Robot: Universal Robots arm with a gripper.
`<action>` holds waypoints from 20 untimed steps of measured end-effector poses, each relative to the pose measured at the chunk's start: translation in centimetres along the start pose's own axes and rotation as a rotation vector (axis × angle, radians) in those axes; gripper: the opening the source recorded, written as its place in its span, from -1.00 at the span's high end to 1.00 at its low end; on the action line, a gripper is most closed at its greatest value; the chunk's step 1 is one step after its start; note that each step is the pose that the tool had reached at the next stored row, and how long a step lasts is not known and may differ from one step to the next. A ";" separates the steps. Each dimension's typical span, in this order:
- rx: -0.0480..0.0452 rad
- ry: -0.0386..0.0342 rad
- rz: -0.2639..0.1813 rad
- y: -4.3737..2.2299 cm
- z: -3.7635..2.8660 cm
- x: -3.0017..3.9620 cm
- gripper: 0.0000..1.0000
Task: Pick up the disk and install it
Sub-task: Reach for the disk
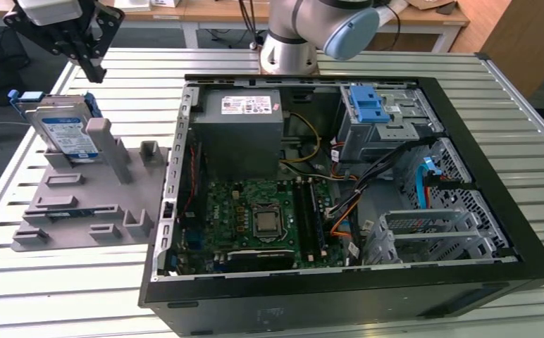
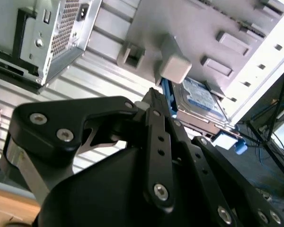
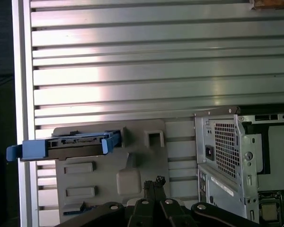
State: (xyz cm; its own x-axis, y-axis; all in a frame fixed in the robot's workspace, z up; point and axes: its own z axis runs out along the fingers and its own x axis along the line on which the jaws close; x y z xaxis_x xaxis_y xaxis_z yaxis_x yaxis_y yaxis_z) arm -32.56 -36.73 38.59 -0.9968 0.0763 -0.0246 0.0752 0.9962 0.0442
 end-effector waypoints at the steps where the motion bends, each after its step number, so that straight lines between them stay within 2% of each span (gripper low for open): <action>1: 0.0000 0.0000 0.000 0.00 0.00 0.00 0.79; 2: 0.0000 0.0000 0.000 0.00 0.00 0.00 0.79; 4: 0.0000 0.0001 0.000 -0.04 -0.01 0.54 0.79; 12: 0.0000 0.0001 0.000 -0.06 -0.02 0.78 0.79; 20: 0.0000 0.0000 0.000 -0.12 -0.04 1.60 0.79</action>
State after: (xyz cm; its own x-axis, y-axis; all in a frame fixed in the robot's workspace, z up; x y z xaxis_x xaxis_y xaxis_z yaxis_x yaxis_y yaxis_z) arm -34.16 -36.73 38.58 -0.9968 0.0762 -0.0245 0.0750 0.9962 0.0442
